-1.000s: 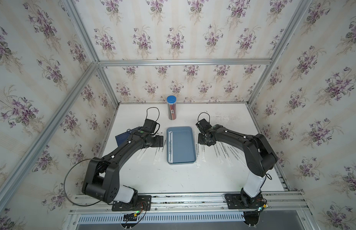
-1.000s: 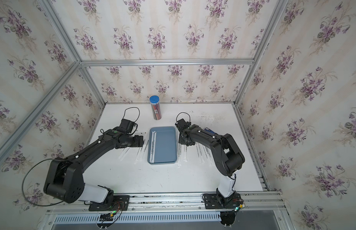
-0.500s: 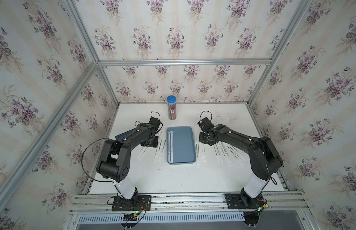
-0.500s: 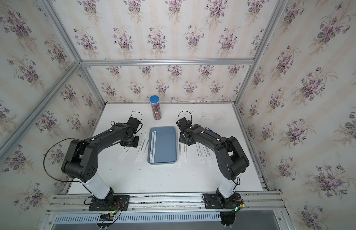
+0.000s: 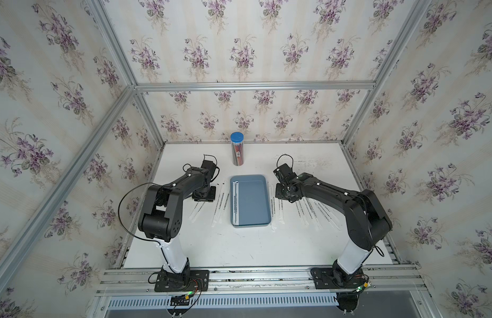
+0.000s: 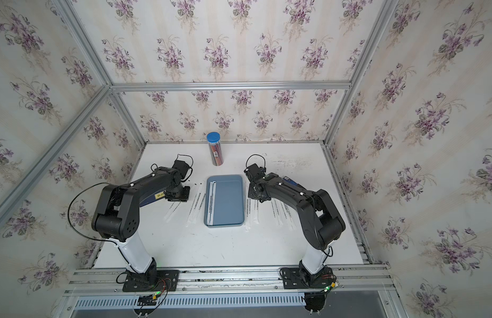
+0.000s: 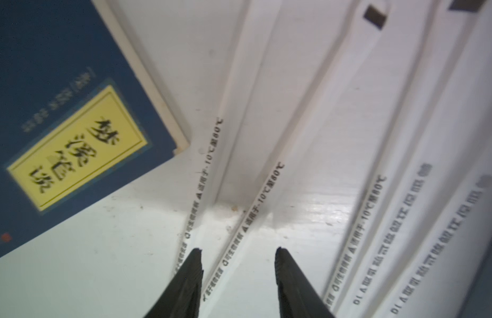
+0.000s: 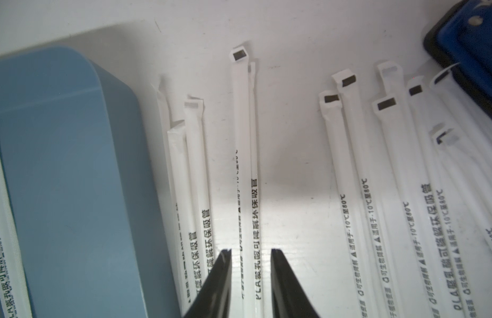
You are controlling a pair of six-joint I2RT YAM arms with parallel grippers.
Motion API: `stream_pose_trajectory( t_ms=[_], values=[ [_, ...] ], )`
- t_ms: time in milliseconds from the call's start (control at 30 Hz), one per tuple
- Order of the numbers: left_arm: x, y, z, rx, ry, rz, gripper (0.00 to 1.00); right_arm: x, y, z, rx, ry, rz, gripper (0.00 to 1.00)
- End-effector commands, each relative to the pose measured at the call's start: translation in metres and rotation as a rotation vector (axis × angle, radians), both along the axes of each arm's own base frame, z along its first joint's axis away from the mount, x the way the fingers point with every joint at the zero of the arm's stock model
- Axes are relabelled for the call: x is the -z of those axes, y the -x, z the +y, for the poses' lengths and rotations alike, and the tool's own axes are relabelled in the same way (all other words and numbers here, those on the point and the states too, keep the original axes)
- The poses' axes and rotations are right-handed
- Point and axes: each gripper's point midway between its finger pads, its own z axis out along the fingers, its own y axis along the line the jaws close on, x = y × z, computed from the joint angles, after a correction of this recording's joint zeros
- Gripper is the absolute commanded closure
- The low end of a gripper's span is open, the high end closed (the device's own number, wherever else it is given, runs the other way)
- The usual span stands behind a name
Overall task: Put the straws into the storage box
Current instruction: Pick up the straw from the center of the board.
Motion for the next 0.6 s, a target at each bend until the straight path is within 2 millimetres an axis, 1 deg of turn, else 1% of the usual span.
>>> stream_pose_trajectory(
  t_ms=[0, 133, 200, 267, 333, 400, 467, 567],
  values=[
    [0.007, 0.001, -0.004, 0.020, 0.021, 0.030, 0.55, -0.004, -0.004, -0.002, 0.007, 0.009, -0.020, 0.70],
    [0.016, 0.002, 0.000, 0.009, 0.016, 0.053, 0.57, -0.004, -0.003, 0.000, 0.005, 0.008, -0.020, 0.70],
    [0.017, 0.001, 0.001, 0.001, 0.017, 0.054, 0.57, -0.005, -0.003, 0.000, 0.003, 0.010, -0.024, 0.70],
    [0.017, 0.001, 0.003, -0.005, 0.021, 0.055, 0.60, -0.005, -0.001, 0.000, 0.001, 0.012, -0.022, 0.70],
    [0.018, 0.001, 0.001, -0.006, 0.034, 0.057, 0.64, -0.004, -0.001, 0.000, 0.002, 0.012, -0.022, 0.70],
    [0.021, 0.002, -0.004, -0.006, 0.066, 0.069, 0.72, -0.005, -0.002, 0.000, 0.004, 0.011, -0.025, 0.71],
    [0.023, 0.008, -0.013, -0.007, 0.105, 0.087, 0.77, -0.006, -0.002, 0.002, 0.004, 0.006, -0.029, 0.70],
    [0.025, 0.017, -0.020, 0.001, 0.102, 0.101, 0.82, -0.007, -0.003, 0.003, 0.004, 0.001, -0.034, 0.70]
  ],
)
